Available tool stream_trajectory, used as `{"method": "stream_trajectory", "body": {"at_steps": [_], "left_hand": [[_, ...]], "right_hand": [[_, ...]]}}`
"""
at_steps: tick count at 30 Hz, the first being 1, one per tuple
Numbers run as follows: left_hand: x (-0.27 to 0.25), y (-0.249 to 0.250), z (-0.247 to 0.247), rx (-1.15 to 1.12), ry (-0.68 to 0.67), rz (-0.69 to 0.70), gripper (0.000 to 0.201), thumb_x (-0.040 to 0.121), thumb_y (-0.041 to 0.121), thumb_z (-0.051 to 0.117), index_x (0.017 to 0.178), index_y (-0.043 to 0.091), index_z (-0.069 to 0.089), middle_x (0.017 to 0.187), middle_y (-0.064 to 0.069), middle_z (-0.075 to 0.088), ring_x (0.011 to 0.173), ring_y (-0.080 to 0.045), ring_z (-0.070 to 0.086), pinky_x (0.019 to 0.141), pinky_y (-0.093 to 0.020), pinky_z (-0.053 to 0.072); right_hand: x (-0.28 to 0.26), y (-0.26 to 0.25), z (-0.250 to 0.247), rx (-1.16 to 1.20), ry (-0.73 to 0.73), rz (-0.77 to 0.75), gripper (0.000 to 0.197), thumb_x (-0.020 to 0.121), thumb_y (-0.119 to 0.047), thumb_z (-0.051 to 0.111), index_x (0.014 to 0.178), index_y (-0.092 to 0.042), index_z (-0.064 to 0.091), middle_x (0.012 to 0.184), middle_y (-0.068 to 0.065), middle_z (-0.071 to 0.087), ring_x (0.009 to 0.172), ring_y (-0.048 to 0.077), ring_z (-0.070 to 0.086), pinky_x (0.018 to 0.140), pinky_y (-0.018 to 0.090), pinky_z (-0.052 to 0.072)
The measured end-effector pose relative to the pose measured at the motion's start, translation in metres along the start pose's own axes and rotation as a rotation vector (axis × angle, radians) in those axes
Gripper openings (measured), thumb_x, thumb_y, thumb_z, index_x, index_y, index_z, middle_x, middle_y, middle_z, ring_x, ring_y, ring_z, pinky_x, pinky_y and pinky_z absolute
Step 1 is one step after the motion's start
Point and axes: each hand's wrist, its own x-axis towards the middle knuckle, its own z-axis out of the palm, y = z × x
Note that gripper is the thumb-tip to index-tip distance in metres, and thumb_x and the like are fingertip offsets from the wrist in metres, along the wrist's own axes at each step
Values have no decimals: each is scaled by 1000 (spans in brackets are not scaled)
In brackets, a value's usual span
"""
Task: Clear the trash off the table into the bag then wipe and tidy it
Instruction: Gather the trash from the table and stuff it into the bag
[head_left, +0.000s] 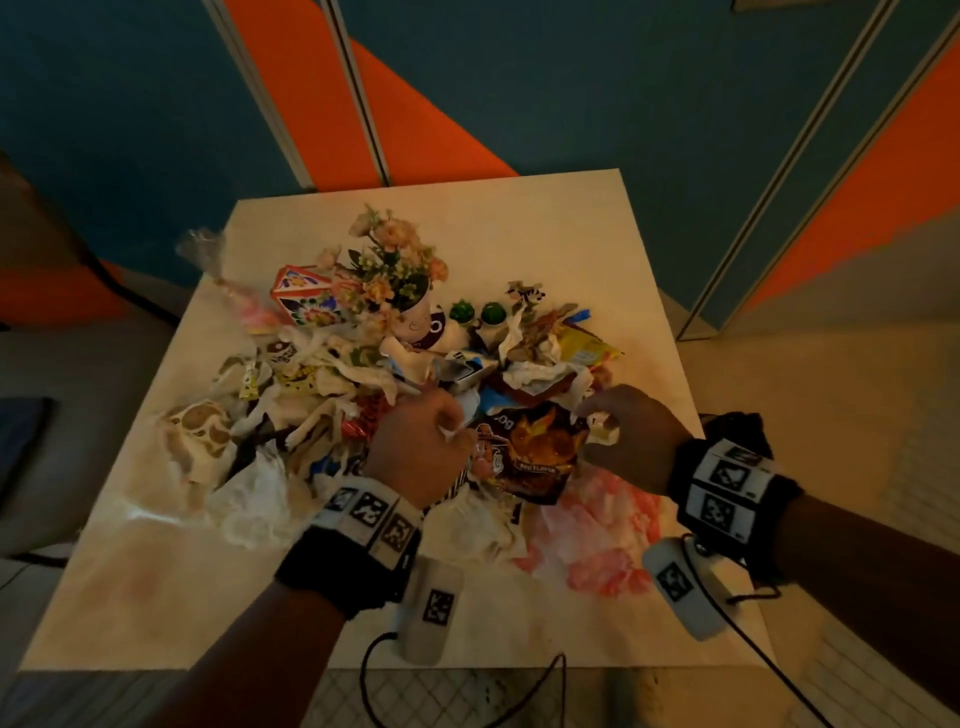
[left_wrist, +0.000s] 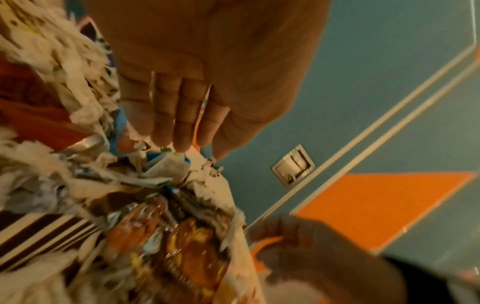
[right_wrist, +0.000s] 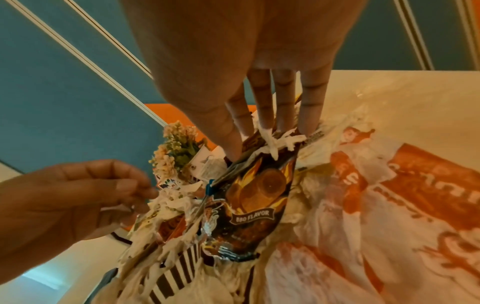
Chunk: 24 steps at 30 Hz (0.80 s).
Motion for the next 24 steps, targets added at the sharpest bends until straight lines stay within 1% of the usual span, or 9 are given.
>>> {"method": "stream_trajectory", "body": {"at_steps": [2,5,9,12,15,17,19,22,24], "left_hand": [[2,2,18,78,-29,99,22,80,27,68,98,19,60,98,4,59,89,-12,58,72,-21,48],[1,6,42,351,-104,310,49,75,45,65,117,24,52,120,2,50,112,-19,48,92,-37,45],[-2,3,67,635,-232,465,68,72,46,62,132,24,39,138,-3,32,132,-26,29,110,-43,28],[0,-3,82,709,-263,462,67,76,31,60,137,23,33,147,-6,22,142,-31,13,116,-51,14],[4,-8,95,697,-267,382,69,83,31,51,145,23,21,154,-7,14,145,-31,6,117,-51,8],[7,-10,99,674,-240,350,71,87,32,47,149,27,12,157,-6,10,146,-30,4,117,-50,7],[9,-12,100,669,-230,346,69,92,32,44,150,29,8,159,-3,7,146,-29,1,118,-48,4],[8,-18,97,661,-205,367,61,95,34,41,150,26,15,159,-3,12,146,-30,5,117,-47,2],[6,-20,89,635,-210,371,59,92,34,47,147,26,28,155,-4,26,144,-32,18,115,-50,13]], "right_hand": [[1,4,2,3,76,49,57,83,-27,70,134,-23,45,137,8,35,118,30,47,94,33,41],[9,6,-2,-5,167,102,77,79,-23,73,142,-32,30,147,5,19,127,34,39,97,38,43],[27,-4,-6,-260,85,42,87,79,-7,63,147,-39,19,158,0,2,142,35,14,107,47,36],[49,-7,-6,-381,19,-39,90,80,3,54,149,-39,15,161,-3,-7,148,31,-3,117,51,21],[70,-5,-4,-468,-32,-43,91,82,3,55,150,-40,11,161,-3,-13,149,29,-10,120,54,8],[79,-6,-2,-530,-55,-40,89,83,-2,59,150,-39,13,162,-3,-9,149,29,-8,119,56,8],[86,-8,1,-573,-87,-48,81,86,-7,59,150,-35,17,162,1,6,148,32,4,118,55,17],[90,-12,3,-576,-81,-46,63,93,-11,51,147,-32,27,147,7,41,133,35,36,105,48,39],[90,-15,0,-554,-72,-29,53,95,-15,50,144,-31,37,138,7,50,124,34,45,97,44,46]]}}
